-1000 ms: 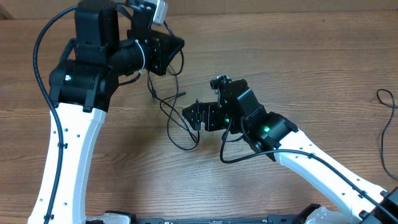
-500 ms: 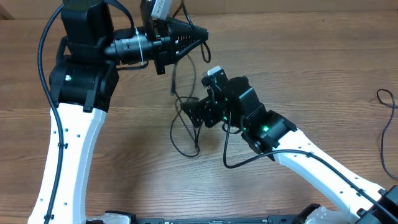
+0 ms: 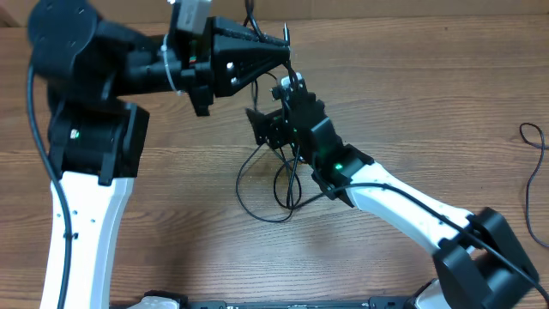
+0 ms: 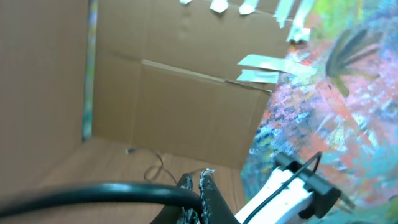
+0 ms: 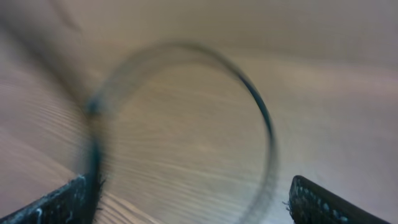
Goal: Untangle cables
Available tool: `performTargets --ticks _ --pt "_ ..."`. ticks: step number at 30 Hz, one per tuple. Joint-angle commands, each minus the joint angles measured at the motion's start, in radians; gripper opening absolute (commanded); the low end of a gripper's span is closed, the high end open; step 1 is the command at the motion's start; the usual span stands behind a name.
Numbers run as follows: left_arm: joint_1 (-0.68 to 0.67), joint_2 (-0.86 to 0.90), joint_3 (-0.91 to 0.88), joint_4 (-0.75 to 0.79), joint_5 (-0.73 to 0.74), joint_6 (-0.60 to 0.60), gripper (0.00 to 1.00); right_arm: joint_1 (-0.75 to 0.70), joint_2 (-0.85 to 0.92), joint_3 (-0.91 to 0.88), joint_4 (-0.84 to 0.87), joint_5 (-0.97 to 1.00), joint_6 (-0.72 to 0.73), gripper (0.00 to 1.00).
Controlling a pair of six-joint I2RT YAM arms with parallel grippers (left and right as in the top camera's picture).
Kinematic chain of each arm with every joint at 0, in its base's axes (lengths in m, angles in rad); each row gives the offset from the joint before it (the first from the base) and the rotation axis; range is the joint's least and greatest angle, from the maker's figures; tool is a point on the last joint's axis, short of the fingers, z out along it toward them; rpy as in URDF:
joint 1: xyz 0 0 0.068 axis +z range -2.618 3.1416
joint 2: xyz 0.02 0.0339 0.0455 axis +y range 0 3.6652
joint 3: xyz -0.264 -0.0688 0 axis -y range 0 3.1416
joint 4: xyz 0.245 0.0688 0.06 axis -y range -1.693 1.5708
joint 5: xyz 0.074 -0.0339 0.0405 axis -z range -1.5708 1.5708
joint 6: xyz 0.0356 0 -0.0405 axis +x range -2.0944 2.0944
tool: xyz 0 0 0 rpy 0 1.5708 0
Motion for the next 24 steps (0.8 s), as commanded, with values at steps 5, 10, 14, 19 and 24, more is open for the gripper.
performTargets --ticks 5,10,14,19,24 --pt "0.084 -0.063 0.014 0.098 0.019 -0.072 0.04 0.000 0.066 -0.005 -0.264 0.138 0.171 1.00" --pt "0.182 -0.061 0.014 0.069 0.020 -0.082 0.04 -0.019 0.054 -0.003 -0.352 0.138 0.171 1.00" --pt "0.261 -0.060 0.014 0.061 0.020 -0.106 0.04 -0.059 0.007 -0.002 -0.405 0.138 0.173 1.00" --pt "0.374 -0.063 0.014 0.061 0.041 -0.138 0.04 -0.226 -0.015 -0.003 -0.549 0.140 0.291 1.00" --pt "0.460 -0.054 0.014 0.003 0.042 -0.115 0.04 -0.363 -0.014 -0.003 -0.635 0.025 0.295 1.00"
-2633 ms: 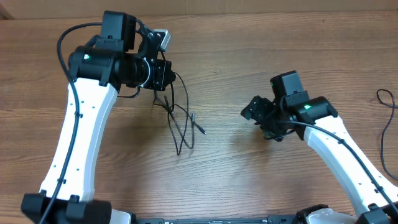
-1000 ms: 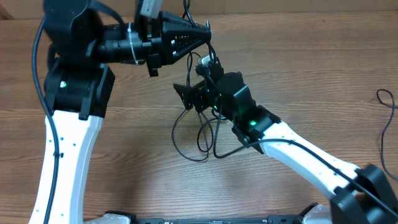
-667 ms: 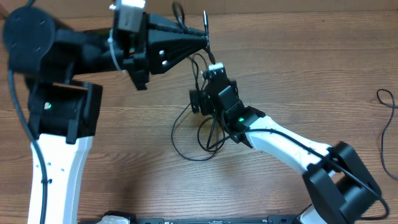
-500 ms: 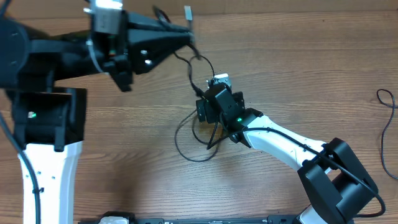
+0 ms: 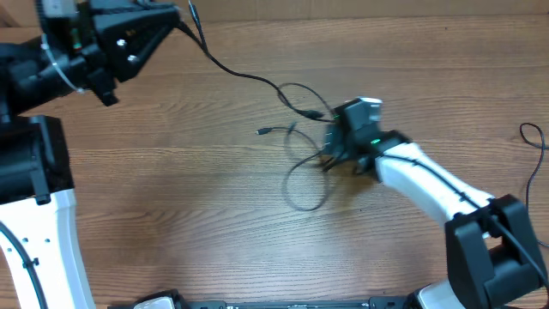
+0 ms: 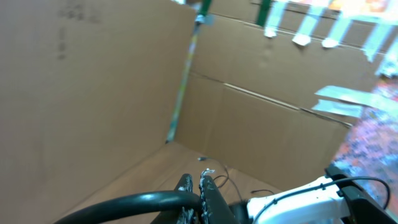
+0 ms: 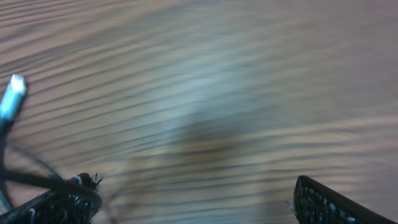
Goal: Untangle cables
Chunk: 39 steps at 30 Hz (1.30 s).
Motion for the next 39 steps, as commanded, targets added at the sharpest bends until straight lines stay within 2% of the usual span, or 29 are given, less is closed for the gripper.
performTargets --ticks 1,6,10,13,17,23,26,29,31,33,39 --pt "0.051 0.002 0.013 -0.035 0.004 0.019 0.04 -0.053 -0.020 0.002 -0.014 -0.090 0.014 1.00" --pt "0.078 0.014 0.013 -0.203 -0.138 0.085 0.04 -0.063 -0.026 0.006 -0.011 -0.167 -0.082 1.00" --pt "0.076 0.018 0.013 -0.400 -0.330 0.172 0.04 -0.063 -0.060 0.009 -0.016 -0.219 -0.084 1.00" --pt "0.076 0.019 0.013 -0.535 -0.483 0.219 0.04 -0.063 -0.121 0.010 -0.020 -0.314 -0.129 1.00" --pt "0.076 0.027 0.013 -0.613 -0.597 0.246 0.04 -0.063 -0.234 0.022 -0.032 -0.407 -0.156 1.00" --pt "0.056 0.040 0.013 -0.660 -0.585 0.246 0.04 -0.057 -0.386 0.027 -0.027 -0.616 -0.269 1.00" --pt "0.016 0.042 0.013 -0.666 -0.586 0.259 0.04 -0.029 -0.383 0.026 -0.021 -0.727 -0.416 1.00" --pt "-0.026 0.042 0.013 -0.658 -0.587 0.277 0.04 0.030 -0.345 0.026 -0.012 -0.736 -0.529 1.00" --pt "-0.047 0.042 0.013 -0.652 -0.587 0.276 0.04 0.077 -0.307 0.026 0.013 -0.735 -0.553 0.99" --pt "-0.058 0.042 0.013 -0.652 -0.586 0.276 0.04 0.135 -0.260 0.026 0.043 -0.700 -0.577 1.00" --pt "-0.061 0.041 0.013 -0.648 -0.545 0.275 0.04 0.273 -0.107 0.026 0.142 -0.327 -0.603 1.00"
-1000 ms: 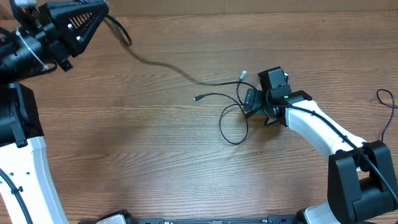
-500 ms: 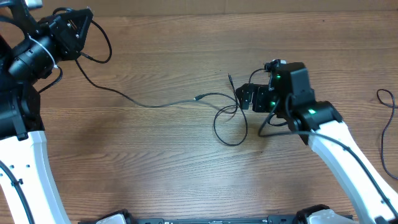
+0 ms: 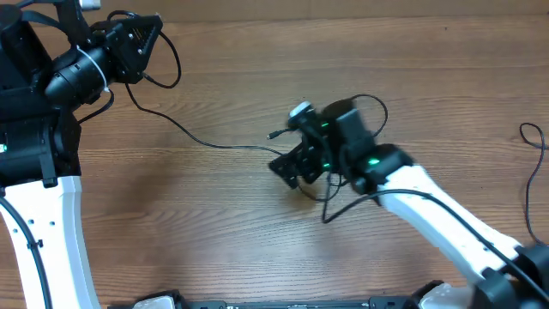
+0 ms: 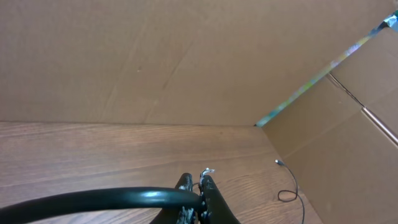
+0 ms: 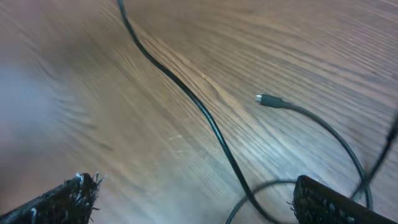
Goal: Untangle cables
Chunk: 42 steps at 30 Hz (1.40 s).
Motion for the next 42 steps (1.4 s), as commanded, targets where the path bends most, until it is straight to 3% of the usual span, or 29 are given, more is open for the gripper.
performTargets --ticks 1,4,5,6,8,11,12,17,21,25,29,32,42 --pt "-0.003 -0.001 0.013 0.014 0.043 0.026 0.04 0.035 0.079 0.014 0.049 0.241 -0.044 1.00" --pt "-0.003 -0.001 0.013 0.023 0.079 0.026 0.04 0.035 0.153 0.014 0.091 0.250 -0.040 1.00" --pt "-0.003 -0.001 0.013 0.024 0.079 0.026 0.04 0.035 0.178 0.014 0.097 0.250 -0.036 0.97" --pt "-0.003 -0.001 0.013 0.023 0.079 0.026 0.04 0.035 0.199 0.014 0.097 0.250 -0.036 0.89" --pt "-0.002 -0.001 0.013 0.023 0.079 0.026 0.04 0.035 0.230 0.014 0.097 0.250 -0.021 0.66" --pt "-0.003 -0.001 0.013 0.021 0.078 0.026 0.04 0.035 0.230 0.019 0.102 0.246 0.050 0.12" --pt "-0.003 0.000 0.013 0.018 0.075 0.027 0.04 0.035 0.222 0.027 0.099 0.238 0.071 0.04" --pt "-0.004 0.000 0.012 -0.053 -0.025 0.027 0.04 0.034 0.127 0.139 0.011 0.211 0.092 0.04" --pt "-0.004 0.000 0.012 -0.120 -0.079 0.027 0.04 0.016 0.042 0.301 -0.236 0.204 0.092 0.04" --pt "-0.004 0.000 0.012 -0.136 -0.076 0.027 0.04 -0.023 0.028 0.415 -0.559 -0.013 0.092 0.04" --pt "-0.010 0.000 0.006 -0.137 -0.068 0.027 0.04 -0.060 0.028 0.415 -0.695 -0.135 0.092 0.04" --pt "-0.033 0.008 -0.006 -0.137 -0.066 0.027 0.04 -0.071 0.022 0.417 -0.682 -0.216 0.086 0.04" --pt "-0.160 0.140 -0.008 -0.135 -0.012 -0.052 0.04 -0.070 0.021 0.417 -0.375 -0.402 0.067 0.04"
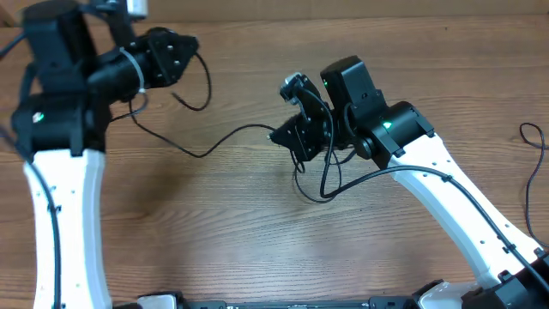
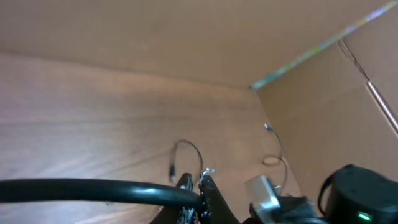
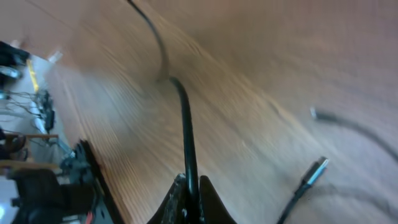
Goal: Untangle cables
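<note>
One black cable runs from my left gripper at the back left, sags across the wooden table, and reaches my right gripper near the middle. More of it hangs in loops under the right arm. In the left wrist view the left gripper is shut on the thick black cable. The right gripper is shut on the cable, held above the table. A loose plug end lies below it.
A second thin black cable lies at the table's right edge. Cardboard walls stand behind the wooden table. The right arm crosses the right half of the table.
My right gripper was open low over the cable; now it is shut on the cable and higher. My left gripper, still shut on the cable, has moved a little to the right.
Both grippers were close together at the back middle, left shut on the cable, right open by the tangle. Then the left gripper was at the far left with cable drawn out behind it. The right stayed open over the loops, and now grips the cable.
</note>
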Available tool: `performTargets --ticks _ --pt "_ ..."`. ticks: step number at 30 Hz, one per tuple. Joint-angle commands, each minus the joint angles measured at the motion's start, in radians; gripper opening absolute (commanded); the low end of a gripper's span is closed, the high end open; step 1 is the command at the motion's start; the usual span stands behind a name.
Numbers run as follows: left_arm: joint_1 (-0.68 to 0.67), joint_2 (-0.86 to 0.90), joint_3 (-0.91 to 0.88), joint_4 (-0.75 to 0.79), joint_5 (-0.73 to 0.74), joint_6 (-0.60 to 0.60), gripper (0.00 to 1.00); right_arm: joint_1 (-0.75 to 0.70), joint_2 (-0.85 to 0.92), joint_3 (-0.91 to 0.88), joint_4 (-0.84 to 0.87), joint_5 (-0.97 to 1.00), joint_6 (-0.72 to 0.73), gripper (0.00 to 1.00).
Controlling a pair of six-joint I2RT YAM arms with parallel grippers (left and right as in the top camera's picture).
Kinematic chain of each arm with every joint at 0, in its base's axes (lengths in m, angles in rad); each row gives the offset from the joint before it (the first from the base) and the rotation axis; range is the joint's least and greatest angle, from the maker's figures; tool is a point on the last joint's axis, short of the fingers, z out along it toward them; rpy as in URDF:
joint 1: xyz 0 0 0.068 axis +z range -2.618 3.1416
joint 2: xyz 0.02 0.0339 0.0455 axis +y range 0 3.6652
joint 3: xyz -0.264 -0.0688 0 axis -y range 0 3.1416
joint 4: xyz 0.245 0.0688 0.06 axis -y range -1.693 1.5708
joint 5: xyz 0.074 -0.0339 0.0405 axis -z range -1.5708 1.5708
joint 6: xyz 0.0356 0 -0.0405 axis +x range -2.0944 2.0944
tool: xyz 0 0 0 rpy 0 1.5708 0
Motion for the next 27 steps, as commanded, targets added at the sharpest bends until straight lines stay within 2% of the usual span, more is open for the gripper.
performTargets --ticks 1,5,9,15,27 --pt "-0.034 0.061 -0.008 0.004 0.028 -0.029 0.04 -0.002 -0.006 0.004 0.044 -0.145 0.002 0.04" --pt "-0.050 0.122 -0.008 0.005 0.109 -0.002 0.04 -0.021 -0.008 0.004 0.085 -0.264 0.000 0.04" --pt "-0.065 0.184 -0.008 0.002 0.206 -0.024 0.04 -0.025 -0.008 0.003 0.113 -0.112 -0.038 0.04" --pt "-0.101 0.233 -0.008 -0.038 0.209 -0.095 0.04 -0.025 -0.008 0.003 0.211 0.042 -0.029 0.04" --pt "-0.207 0.235 -0.008 -0.041 0.208 -0.147 0.04 -0.025 -0.008 0.003 0.279 0.157 -0.026 0.05"
